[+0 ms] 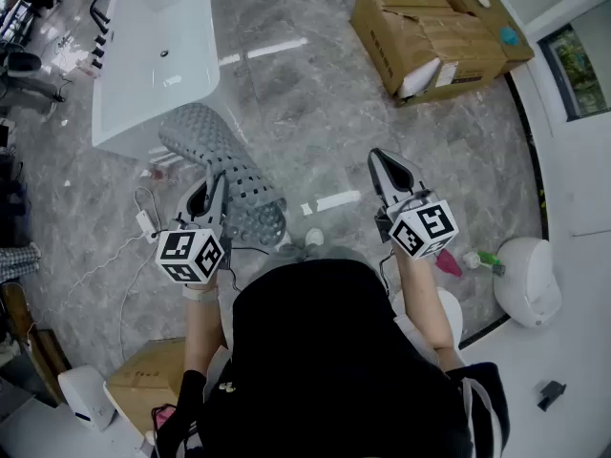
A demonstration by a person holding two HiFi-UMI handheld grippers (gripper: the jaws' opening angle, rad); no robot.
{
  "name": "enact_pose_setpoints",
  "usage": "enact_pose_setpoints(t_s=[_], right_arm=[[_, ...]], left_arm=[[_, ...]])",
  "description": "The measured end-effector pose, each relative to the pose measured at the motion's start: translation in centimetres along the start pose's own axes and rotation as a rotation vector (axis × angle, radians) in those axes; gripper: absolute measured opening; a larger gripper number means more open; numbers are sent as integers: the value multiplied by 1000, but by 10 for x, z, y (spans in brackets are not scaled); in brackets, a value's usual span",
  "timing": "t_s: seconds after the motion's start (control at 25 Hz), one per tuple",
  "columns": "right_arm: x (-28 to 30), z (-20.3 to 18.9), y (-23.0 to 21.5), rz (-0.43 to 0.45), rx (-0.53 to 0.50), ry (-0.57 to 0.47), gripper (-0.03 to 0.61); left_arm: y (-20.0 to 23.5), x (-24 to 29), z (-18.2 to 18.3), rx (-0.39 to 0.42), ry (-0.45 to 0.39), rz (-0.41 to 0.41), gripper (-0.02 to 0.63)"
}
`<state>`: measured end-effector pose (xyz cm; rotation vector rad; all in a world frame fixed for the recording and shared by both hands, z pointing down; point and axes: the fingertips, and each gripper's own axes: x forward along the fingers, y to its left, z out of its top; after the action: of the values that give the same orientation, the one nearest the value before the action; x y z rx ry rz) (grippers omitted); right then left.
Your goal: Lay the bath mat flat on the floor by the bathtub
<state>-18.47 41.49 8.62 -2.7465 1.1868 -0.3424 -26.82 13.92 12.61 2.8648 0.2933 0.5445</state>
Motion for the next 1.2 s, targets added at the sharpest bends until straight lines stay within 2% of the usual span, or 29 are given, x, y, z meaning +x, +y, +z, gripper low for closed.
enact_pose_setpoints(t_s=[0.56,0.92,1.2], right_arm=[[-3,2,7,7,9,-9,26],[-33,-5,-47,-27,49,-14,26],[-21,-2,-95,-57,62,-14,26]], left_arm=[[11,-8,-14,-27,27,25,57],[-16,28,-10,4,32,41,57],[-21,82,-5,-20,26,29,57]])
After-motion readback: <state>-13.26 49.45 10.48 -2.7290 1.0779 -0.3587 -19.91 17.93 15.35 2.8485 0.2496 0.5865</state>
